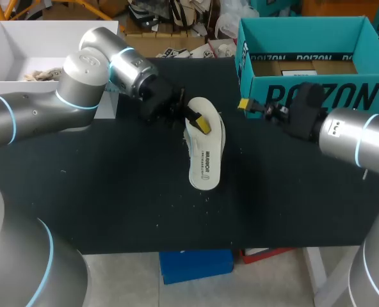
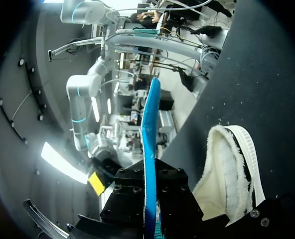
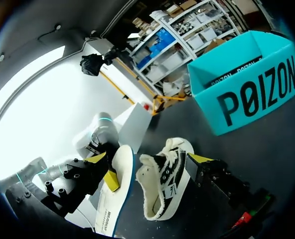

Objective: Take the shoe out of the shoebox, open the shoe tongue, remove and reinsert the insole, then place the shoe into the shoebox

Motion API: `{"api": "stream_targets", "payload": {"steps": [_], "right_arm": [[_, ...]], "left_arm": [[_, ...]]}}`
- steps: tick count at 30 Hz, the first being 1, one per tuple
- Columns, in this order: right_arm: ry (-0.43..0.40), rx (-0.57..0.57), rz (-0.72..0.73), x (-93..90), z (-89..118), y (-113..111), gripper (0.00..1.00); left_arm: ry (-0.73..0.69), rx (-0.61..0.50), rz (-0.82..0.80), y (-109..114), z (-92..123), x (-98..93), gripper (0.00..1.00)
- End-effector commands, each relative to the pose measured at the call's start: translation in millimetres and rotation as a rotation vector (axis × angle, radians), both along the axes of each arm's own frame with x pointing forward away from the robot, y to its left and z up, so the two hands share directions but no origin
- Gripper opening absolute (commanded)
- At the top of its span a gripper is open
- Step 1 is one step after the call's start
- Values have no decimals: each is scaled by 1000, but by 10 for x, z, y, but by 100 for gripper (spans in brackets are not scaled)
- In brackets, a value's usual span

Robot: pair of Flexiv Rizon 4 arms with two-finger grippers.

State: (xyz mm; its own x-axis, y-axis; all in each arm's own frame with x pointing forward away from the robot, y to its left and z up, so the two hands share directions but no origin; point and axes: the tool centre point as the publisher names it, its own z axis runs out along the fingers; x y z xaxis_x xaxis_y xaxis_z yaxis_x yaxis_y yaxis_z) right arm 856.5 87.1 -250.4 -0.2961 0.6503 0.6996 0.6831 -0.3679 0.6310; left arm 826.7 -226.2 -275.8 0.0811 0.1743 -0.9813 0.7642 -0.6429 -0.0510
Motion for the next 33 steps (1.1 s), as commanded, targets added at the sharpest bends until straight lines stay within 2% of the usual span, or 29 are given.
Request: {"api": "stream_targets", "payload": {"steps": [1, 7, 12, 18, 21, 28, 31, 33], "right_arm": [[699, -310, 716, 25, 11, -5, 100], [750, -295, 693, 0, 40, 71, 100], [870, -296, 623, -68, -43, 106, 100], [1025, -407, 510, -1, -30, 4, 100], [1063, -473, 481, 42, 2, -40, 100], [1116, -562, 486, 91, 3, -157, 100], [1121, -567, 530, 102, -17, -179, 100], [1103, -532, 581, 101, -34, -194, 100]], "left_arm": [[-3, -5, 1, 8, -6, -8, 0], [-2, -11, -1, 6, -14, -10, 0], [0, -15, -2, 0, -19, -10, 0], [0, -18, 1, 2, -22, -1, 0], [0, -18, 4, 6, -23, 3, 0], [2, -18, 6, 12, -24, 11, 0], [2, -18, 5, 9, -24, 12, 0], [2, -17, 5, 7, -25, 13, 0]]}}
